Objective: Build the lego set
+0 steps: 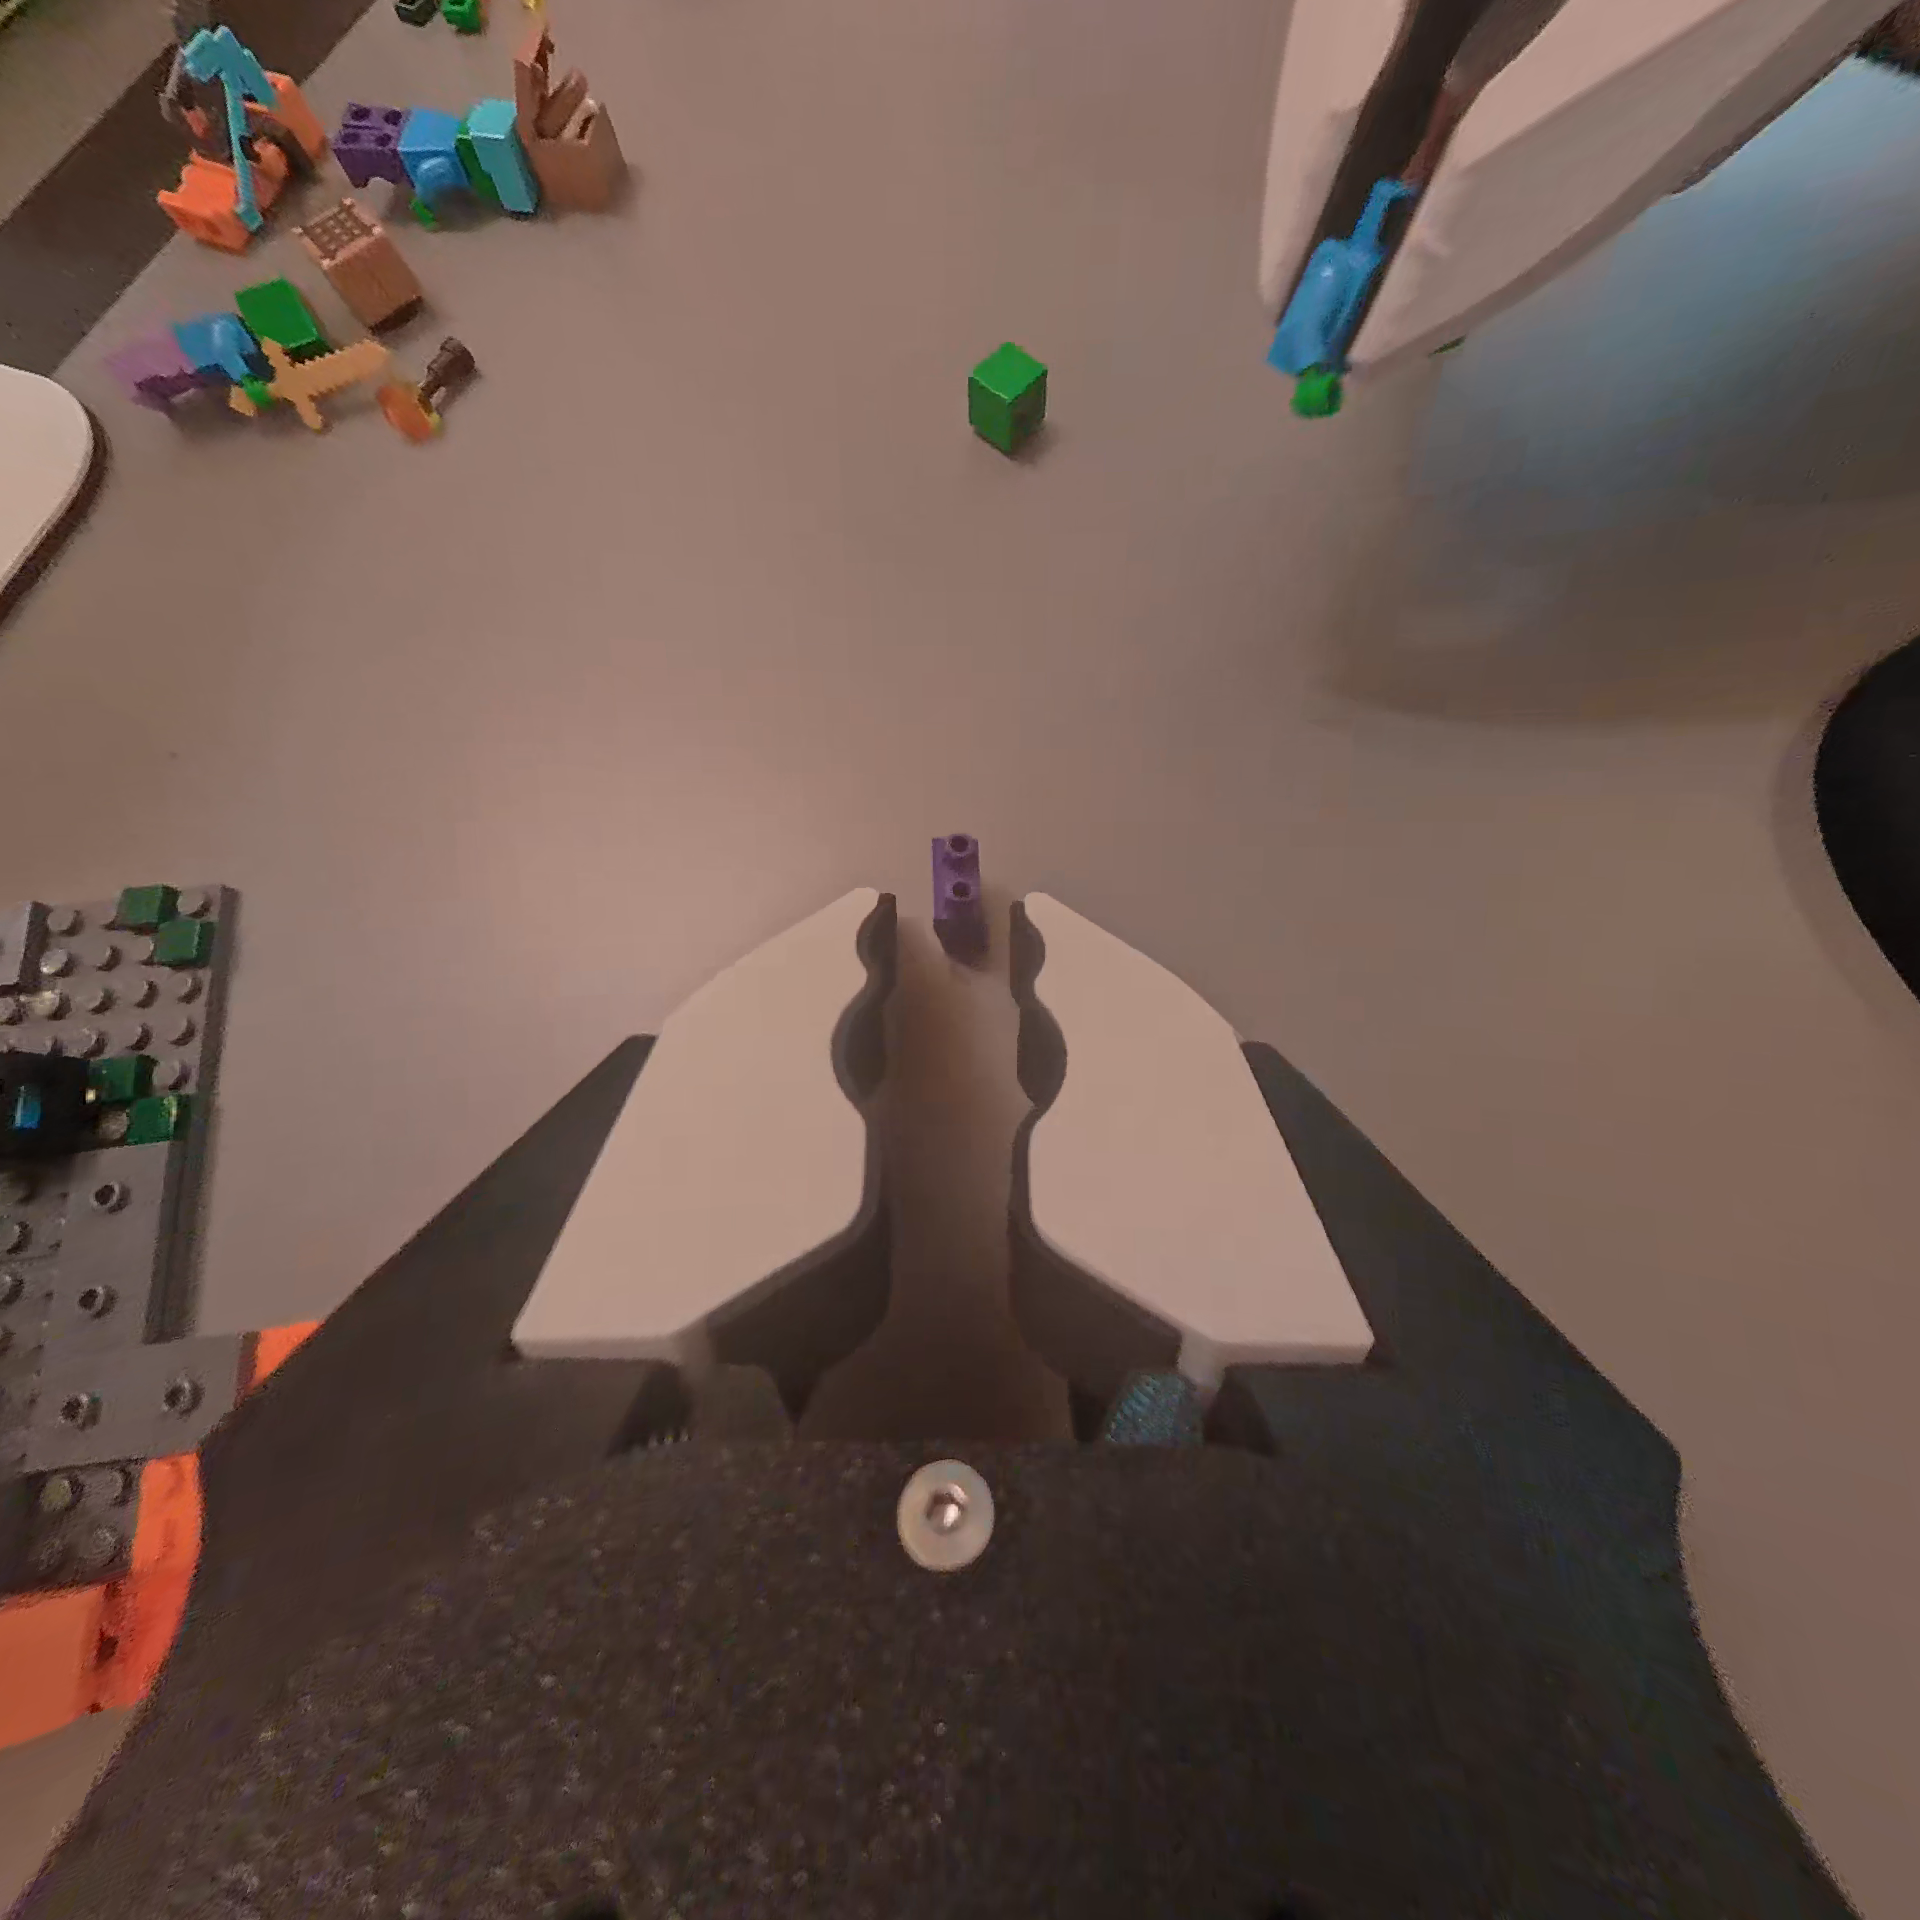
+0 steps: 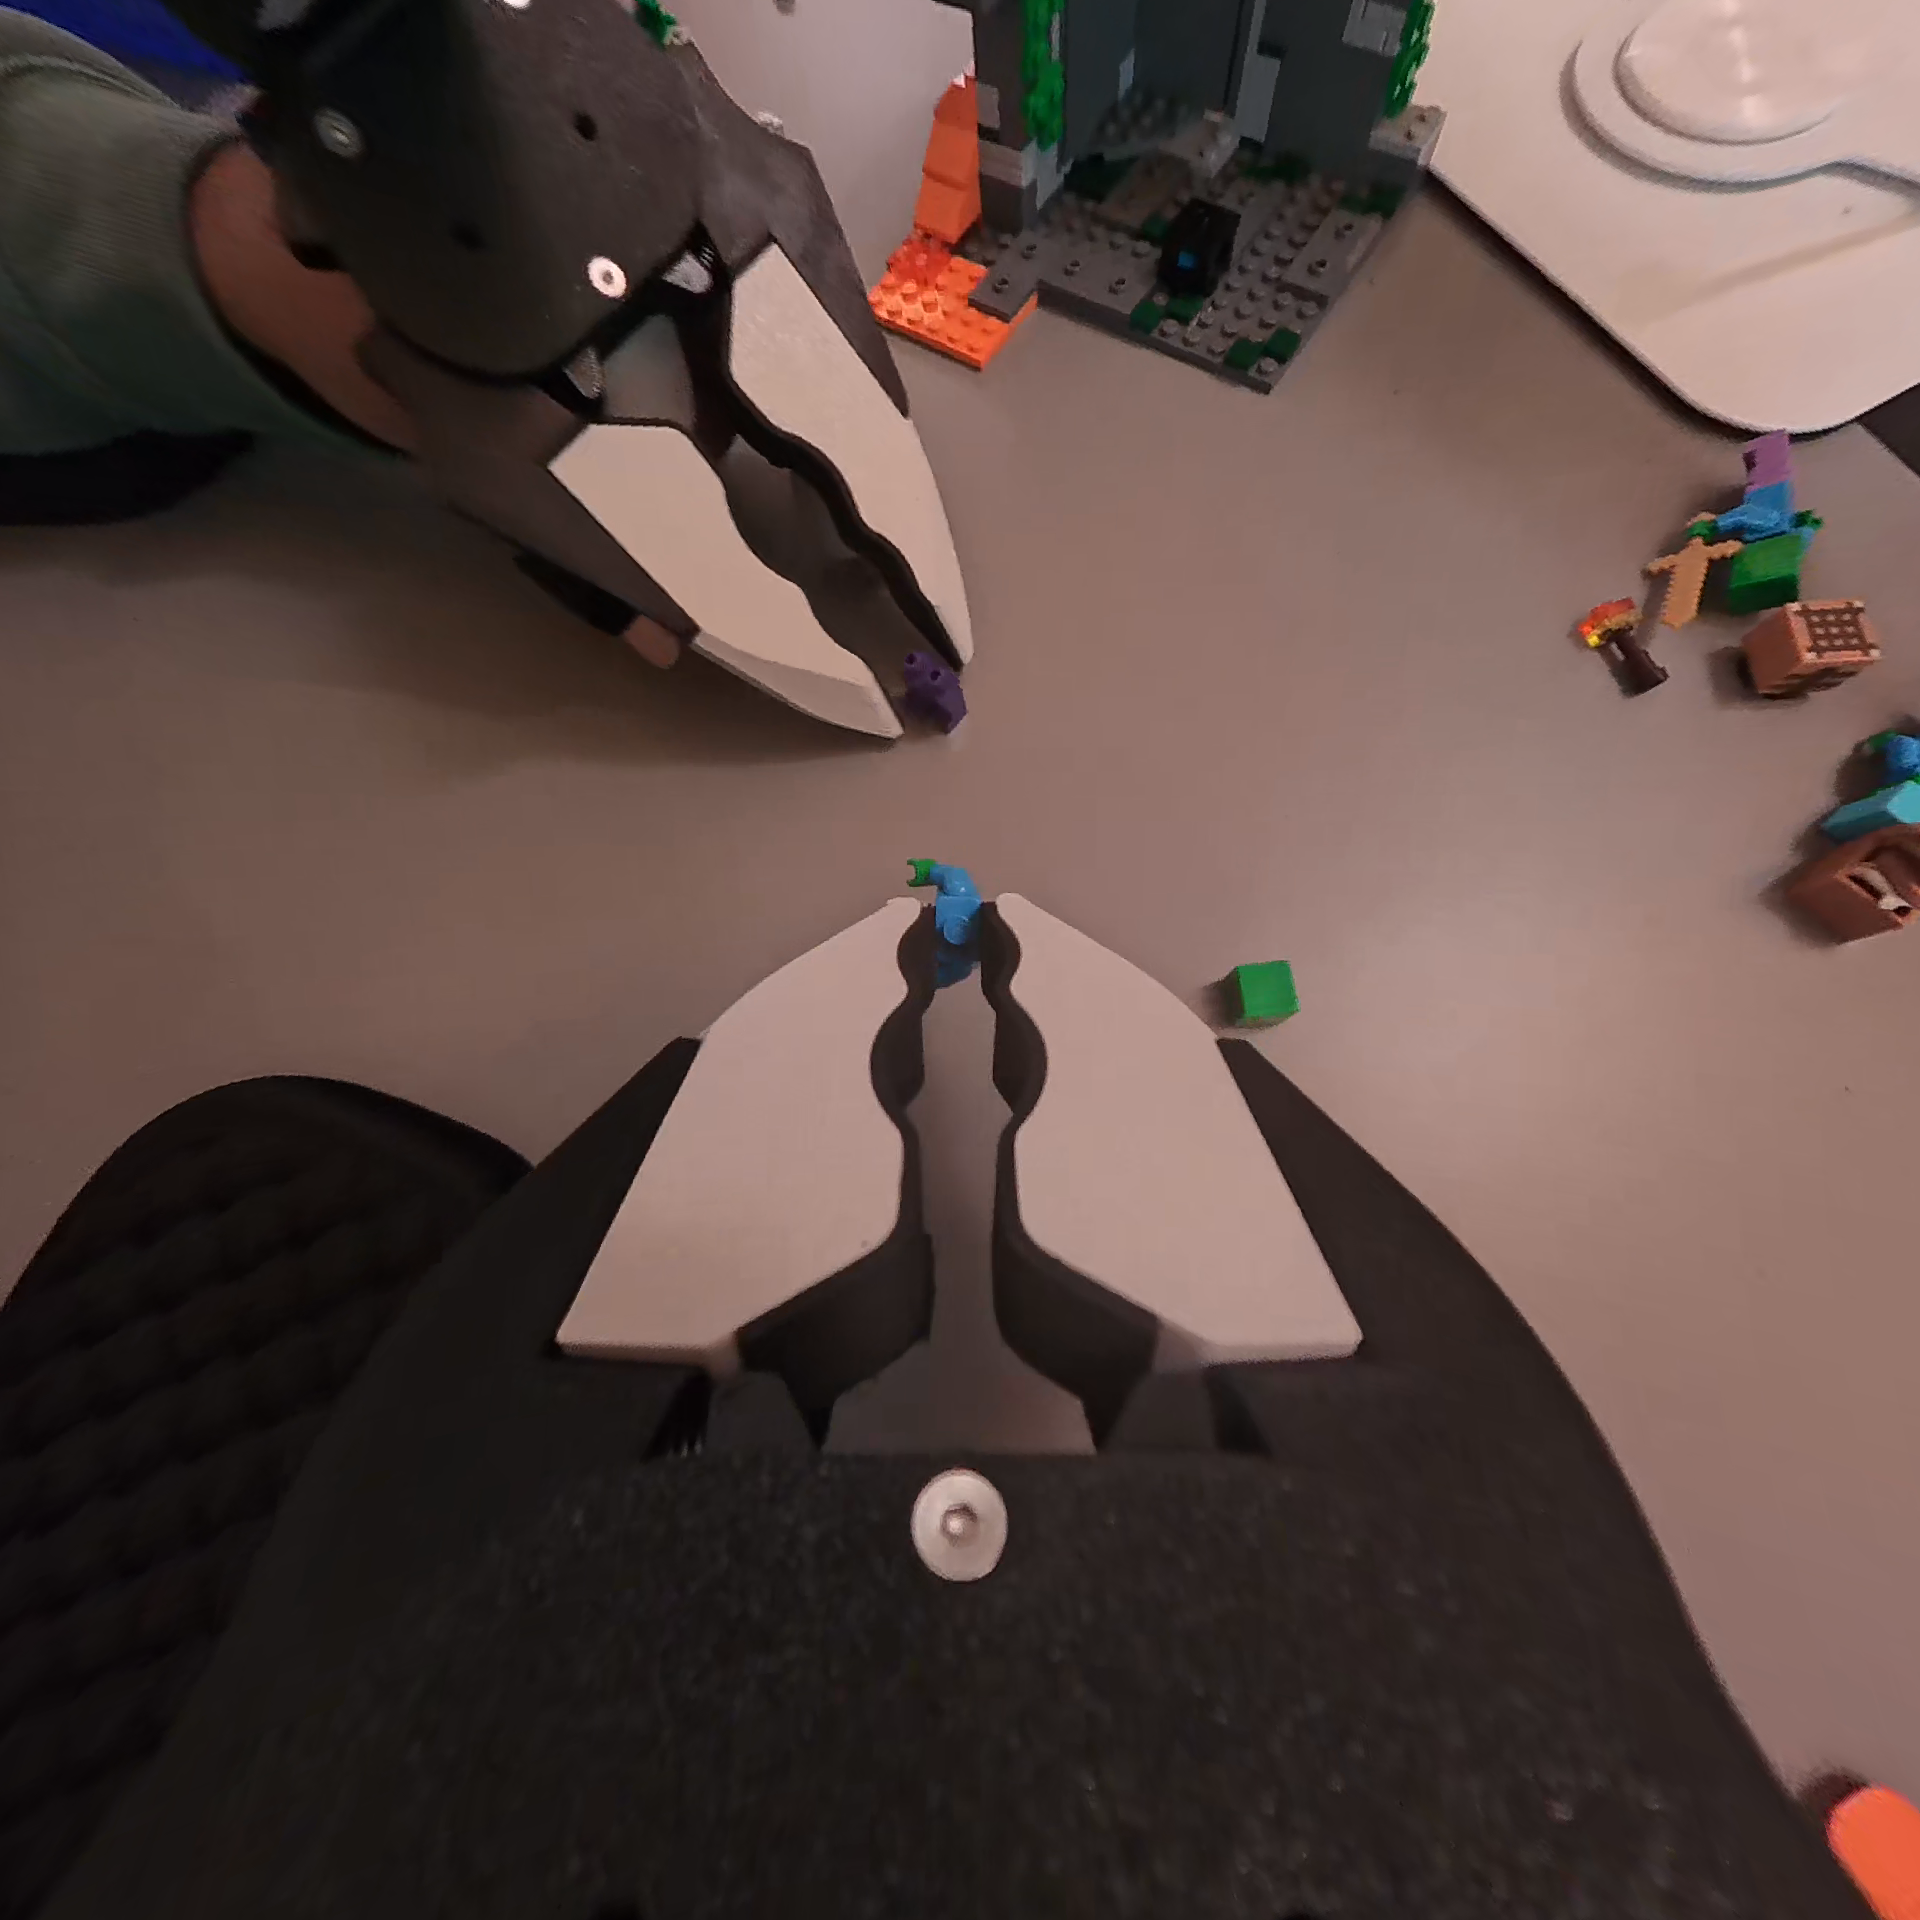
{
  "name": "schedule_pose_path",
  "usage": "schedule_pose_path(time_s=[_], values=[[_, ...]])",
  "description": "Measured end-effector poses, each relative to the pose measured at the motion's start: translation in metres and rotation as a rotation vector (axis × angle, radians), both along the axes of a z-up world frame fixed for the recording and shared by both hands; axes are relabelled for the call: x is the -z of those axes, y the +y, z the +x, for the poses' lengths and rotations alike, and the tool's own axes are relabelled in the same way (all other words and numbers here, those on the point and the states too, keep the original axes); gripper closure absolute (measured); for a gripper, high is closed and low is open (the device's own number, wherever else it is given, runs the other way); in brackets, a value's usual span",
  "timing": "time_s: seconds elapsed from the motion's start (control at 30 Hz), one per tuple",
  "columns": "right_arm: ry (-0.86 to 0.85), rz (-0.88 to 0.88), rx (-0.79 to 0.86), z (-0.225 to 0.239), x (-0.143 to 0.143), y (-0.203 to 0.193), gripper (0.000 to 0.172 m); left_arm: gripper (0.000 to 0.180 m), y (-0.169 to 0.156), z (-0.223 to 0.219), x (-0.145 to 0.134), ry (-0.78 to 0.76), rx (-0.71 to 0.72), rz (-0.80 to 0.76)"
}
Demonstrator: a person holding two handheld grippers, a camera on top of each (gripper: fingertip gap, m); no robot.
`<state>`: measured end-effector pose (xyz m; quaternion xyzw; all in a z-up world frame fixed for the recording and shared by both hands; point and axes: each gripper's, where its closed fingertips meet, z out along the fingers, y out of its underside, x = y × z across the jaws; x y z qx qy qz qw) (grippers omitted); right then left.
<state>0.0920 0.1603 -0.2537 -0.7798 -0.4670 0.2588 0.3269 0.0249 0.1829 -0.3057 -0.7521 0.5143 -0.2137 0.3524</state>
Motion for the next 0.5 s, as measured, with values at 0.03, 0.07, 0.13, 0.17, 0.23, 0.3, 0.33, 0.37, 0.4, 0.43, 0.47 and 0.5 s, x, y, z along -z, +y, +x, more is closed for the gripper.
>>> schedule_pose_path(time_s=[0.03,0.07,0.13,0.17,0.23,0.3,0.33,0.37,0.4,0.43,0.47,0.5], values=[[0.012,0.005,-0.006,0.000,-0.002,-0.002,0.164,0.161,0.000,0.001,0.000,0.001,0.002,-0.001],[0.026,0.015,-0.012,-0.001,-0.005,-0.003,0.164,0.163,0.001,0.002,0.000,0.003,0.004,-0.002],[0.052,0.035,-0.025,-0.002,-0.011,-0.005,0.164,0.171,0.002,0.002,0.000,0.008,0.004,0.006],[0.062,0.045,-0.033,-0.003,-0.013,-0.006,0.164,0.172,0.002,0.002,0.000,0.012,0.005,0.016],[0.079,0.078,-0.059,-0.007,-0.019,-0.008,0.164,0.172,0.000,0.001,0.000,0.019,0.024,0.032],[0.081,0.115,-0.107,-0.012,-0.025,-0.011,0.164,0.172,-0.011,0.002,-0.002,0.012,0.077,-0.004],[0.073,0.136,-0.142,-0.016,-0.028,-0.013,0.164,0.172,-0.019,0.003,-0.005,0.002,0.110,-0.026],[0.055,0.152,-0.182,-0.020,-0.030,-0.016,0.164,0.172,-0.029,0.004,-0.007,-0.002,0.157,-0.050],[0.027,0.159,-0.225,-0.024,-0.031,-0.019,0.164,0.172,-0.036,0.004,-0.009,0.003,0.188,-0.071],[-0.005,0.161,-0.270,-0.028,-0.031,-0.024,0.164,0.172,-0.044,0.004,-0.011,0.001,0.222,-0.087],[-0.040,0.155,-0.318,-0.033,-0.030,-0.030,0.164,0.173,-0.055,0.005,-0.013,-0.003,0.270,-0.112],[-0.075,0.154,-0.355,-0.038,-0.029,-0.034,0.164,0.173,-0.062,0.005,-0.014,-0.007,0.302,-0.127]])
